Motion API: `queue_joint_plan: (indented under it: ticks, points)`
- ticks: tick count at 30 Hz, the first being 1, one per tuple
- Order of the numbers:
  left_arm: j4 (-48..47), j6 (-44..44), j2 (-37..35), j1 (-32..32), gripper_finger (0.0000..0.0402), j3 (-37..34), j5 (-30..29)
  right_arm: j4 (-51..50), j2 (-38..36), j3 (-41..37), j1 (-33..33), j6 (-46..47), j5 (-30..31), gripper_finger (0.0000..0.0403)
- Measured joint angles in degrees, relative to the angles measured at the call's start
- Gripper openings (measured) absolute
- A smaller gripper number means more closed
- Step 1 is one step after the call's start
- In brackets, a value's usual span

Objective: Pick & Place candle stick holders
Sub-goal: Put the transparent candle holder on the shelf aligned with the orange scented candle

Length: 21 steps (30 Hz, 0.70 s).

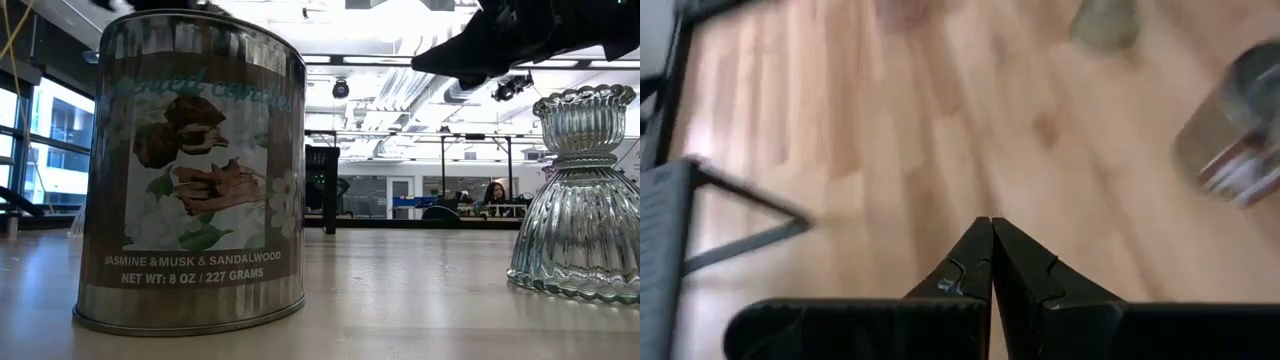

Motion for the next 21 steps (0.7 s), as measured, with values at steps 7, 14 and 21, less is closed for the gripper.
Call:
queue_joint_plan:
  ticks: [7,14,21]
  points:
    - [36.45,-3.62,-5.47,-7.50,0.0000,-21.71,-6.87,1.07,0.00,0.00,0.00,3.95,4.25,0.0001]
    - [39.03,-13.58,-5.97,-7.81,0.0000,-25.79,-10.40,0.75,0.00,0.00,0.04,5.18,5.43,0.0001]
    - [5.88,-32.61,-6.69,-7.73,0.0000,-12.37,-15.69,0.19,-0.01,0.00,0.05,5.91,5.30,0.0002]
